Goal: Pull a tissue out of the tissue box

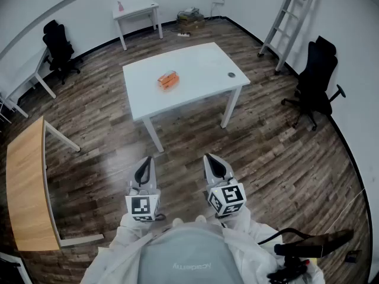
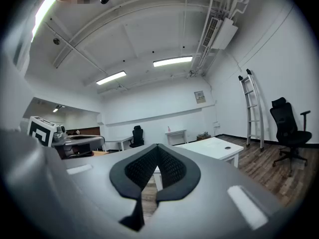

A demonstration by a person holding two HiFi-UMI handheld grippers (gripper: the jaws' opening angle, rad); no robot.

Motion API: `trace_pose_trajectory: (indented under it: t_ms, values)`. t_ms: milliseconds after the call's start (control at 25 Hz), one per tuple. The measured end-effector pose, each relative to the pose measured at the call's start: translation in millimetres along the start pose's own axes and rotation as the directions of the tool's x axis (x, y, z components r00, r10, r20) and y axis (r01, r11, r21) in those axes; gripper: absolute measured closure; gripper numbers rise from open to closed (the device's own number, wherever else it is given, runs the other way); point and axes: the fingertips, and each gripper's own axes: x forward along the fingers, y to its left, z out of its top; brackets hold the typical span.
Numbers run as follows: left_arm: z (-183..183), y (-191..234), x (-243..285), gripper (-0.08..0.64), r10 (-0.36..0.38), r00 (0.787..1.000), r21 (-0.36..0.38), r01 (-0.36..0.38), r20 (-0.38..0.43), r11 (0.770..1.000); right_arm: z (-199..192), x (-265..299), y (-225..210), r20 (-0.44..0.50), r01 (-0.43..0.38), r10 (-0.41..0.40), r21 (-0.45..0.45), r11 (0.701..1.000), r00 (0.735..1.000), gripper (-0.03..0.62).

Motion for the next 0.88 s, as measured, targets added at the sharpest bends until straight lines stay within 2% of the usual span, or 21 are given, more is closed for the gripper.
trace_pose_trajectory:
  t_ms: [600, 880]
  values:
    - [-2, -4, 3, 0.560, 0.005, 0.999, -0.009, -0.005, -0.034, 1.000, 5, -4, -10, 0.028, 0.002, -0.003, 0.042, 0.999, 1.000, 0.591]
    - [2, -14, 9, 0.560, 0.012, 1.000, -0.005, -0.012, -0.023, 1.000, 6, -10, -20, 0.041, -0.005, 0.003, 0.047, 0.999, 0.999, 0.592]
